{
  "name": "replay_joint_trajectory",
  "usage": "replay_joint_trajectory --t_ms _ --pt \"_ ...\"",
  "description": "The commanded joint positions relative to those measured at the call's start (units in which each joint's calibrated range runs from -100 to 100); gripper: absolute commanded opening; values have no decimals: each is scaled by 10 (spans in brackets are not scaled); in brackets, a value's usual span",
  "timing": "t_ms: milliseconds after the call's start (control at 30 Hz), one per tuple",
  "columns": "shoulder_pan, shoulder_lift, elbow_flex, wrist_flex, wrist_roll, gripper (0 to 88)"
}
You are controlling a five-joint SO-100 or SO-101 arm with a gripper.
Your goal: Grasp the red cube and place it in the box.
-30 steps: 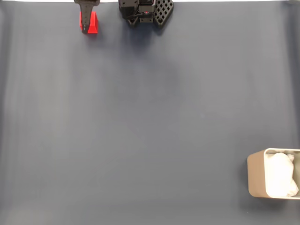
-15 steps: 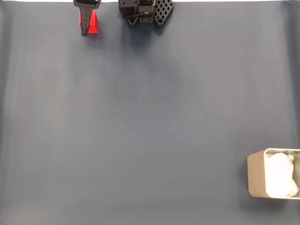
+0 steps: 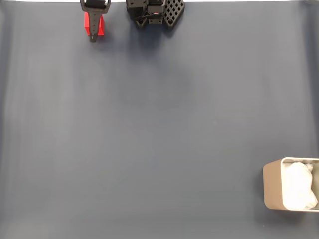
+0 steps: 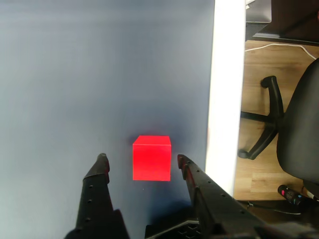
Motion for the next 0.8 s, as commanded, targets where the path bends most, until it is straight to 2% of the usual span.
replay_joint_trajectory --t_ms 0,767 --pt "0 -5 1 -10 5 326" --pt "-18 -18 15 -10 5 327"
